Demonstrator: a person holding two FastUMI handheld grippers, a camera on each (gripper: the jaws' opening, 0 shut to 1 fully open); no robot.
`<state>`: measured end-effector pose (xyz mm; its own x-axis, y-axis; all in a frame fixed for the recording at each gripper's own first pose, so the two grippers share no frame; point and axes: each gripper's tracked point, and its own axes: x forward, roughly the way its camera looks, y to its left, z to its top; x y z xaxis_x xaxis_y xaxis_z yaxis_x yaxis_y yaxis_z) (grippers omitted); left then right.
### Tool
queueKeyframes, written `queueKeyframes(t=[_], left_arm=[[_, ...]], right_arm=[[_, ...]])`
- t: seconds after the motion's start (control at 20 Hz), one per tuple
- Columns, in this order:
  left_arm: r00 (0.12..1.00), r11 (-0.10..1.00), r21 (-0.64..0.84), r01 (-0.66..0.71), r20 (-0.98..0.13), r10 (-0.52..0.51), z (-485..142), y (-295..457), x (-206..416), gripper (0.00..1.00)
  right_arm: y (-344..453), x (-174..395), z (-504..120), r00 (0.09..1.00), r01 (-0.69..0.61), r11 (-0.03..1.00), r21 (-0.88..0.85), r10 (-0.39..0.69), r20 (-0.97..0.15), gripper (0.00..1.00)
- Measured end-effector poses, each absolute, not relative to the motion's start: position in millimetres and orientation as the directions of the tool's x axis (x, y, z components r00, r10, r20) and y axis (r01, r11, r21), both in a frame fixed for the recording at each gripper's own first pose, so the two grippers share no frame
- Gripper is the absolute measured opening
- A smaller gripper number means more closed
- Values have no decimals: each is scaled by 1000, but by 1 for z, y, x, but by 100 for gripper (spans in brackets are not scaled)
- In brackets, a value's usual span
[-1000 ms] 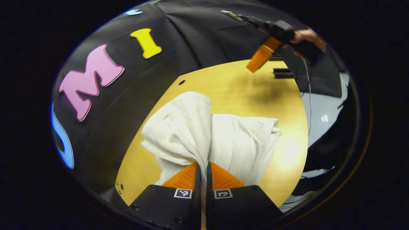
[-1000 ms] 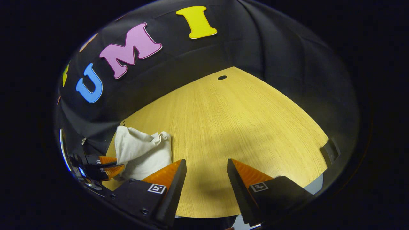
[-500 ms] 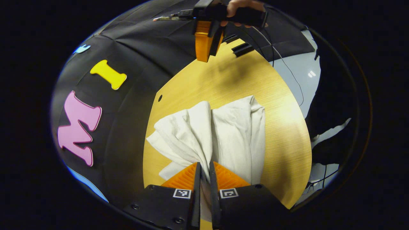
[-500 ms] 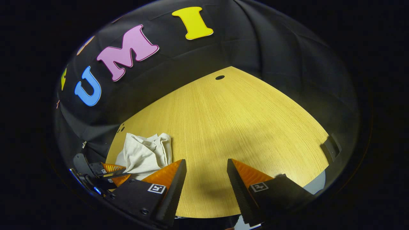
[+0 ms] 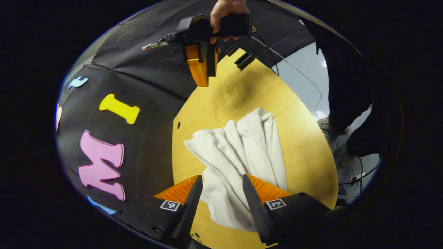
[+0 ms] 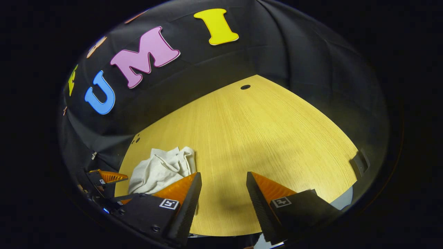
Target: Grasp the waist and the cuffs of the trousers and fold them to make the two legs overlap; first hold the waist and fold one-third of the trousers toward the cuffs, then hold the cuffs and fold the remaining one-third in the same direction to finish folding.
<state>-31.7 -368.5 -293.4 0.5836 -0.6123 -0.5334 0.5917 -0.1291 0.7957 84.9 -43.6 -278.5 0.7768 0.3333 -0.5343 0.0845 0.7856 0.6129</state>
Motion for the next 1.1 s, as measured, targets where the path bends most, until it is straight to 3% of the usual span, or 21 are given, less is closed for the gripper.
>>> queueKeyframes(t=[0.15, 0.3, 0.45, 0.55, 0.75, 0.95, 1.1], left_arm=[[669, 66, 789, 610, -469, -576, -257, -335, -10, 81], [754, 369, 688, 625, -409, -514, -232, -298, 11, 83], [807, 670, 455, 586, -398, -436, -227, -261, 27, 84], [815, 798, 267, 540, -405, -416, -229, -247, 27, 85], [833, 908, -6, 420, -395, -388, -238, -232, 25, 87], [843, 927, -218, 305, -392, -370, -246, -226, 12, 87], [848, 931, -293, 219, -414, -330, -248, -205, -6, 83]], right_arm=[[-34, 84, -256, 798, 51, 775, 630, 348, -492, 83], [-20, 86, -222, 830, -16, 765, 643, 369, -418, 84], [-5, 84, -189, 854, -95, 776, 624, 386, -350, 88], [8, 84, -170, 856, -143, 792, 593, 400, -327, 91], [34, 90, -124, 866, -254, 809, 530, 434, -248, 91], [64, 94, -100, 868, -334, 832, 443, 455, -199, 91], [98, 88, -101, 839, -398, 824, 403, 504, -203, 92]])
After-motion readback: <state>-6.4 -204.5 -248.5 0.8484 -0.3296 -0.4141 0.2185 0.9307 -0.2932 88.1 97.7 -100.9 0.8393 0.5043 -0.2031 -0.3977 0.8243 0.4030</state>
